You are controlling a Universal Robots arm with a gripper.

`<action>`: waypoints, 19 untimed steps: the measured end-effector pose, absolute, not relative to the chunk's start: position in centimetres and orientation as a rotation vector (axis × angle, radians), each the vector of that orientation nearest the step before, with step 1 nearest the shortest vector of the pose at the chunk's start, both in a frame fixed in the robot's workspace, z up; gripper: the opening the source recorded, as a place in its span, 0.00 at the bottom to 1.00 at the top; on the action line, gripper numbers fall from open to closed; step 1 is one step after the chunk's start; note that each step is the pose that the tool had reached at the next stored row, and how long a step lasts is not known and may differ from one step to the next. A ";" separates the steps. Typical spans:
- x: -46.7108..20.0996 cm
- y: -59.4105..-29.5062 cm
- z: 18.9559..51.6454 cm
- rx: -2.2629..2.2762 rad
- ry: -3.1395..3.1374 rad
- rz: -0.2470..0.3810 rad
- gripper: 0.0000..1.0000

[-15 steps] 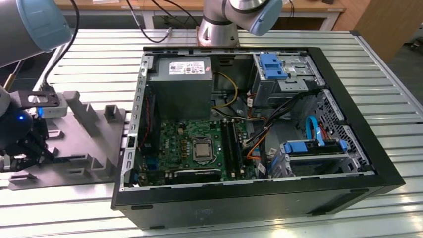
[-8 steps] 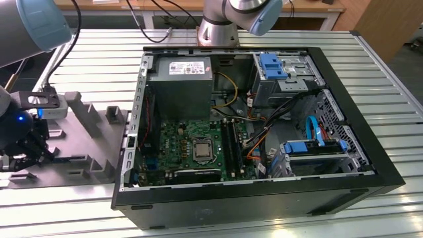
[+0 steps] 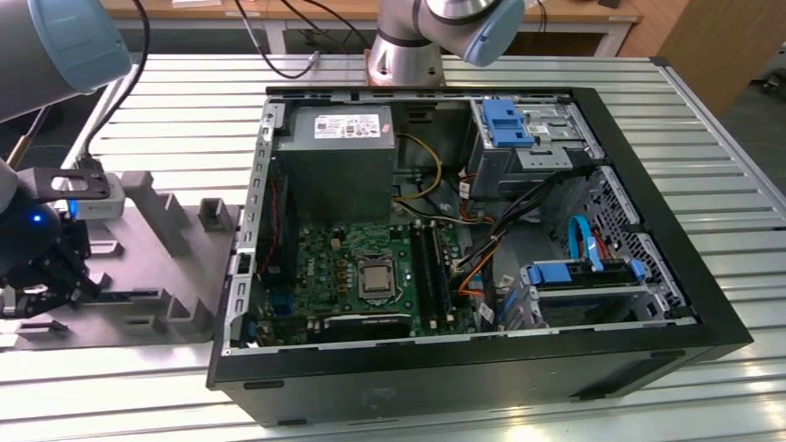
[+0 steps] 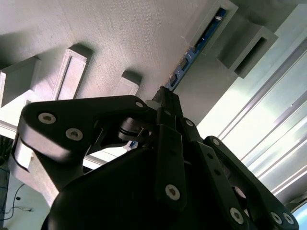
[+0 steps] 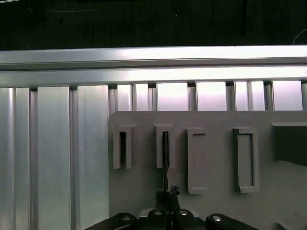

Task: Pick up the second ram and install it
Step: 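Pick up the second ram and move it above second insertion slot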

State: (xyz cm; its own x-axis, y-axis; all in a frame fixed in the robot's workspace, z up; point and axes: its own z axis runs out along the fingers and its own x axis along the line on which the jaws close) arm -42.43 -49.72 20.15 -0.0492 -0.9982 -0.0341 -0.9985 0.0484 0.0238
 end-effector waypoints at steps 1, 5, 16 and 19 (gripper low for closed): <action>-42.4 -49.7 20.1 -2.160 2.269 0.064 0.12; -42.4 -49.7 20.1 -2.172 2.259 0.063 0.12; -42.4 -49.7 21.8 -2.172 2.259 0.063 0.12; -42.4 -49.7 22.7 -2.172 2.258 0.063 0.12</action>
State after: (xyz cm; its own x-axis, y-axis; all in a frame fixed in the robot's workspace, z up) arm -42.43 -49.72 22.71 -0.0395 -0.9987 -0.0336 -0.9990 0.0387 0.0237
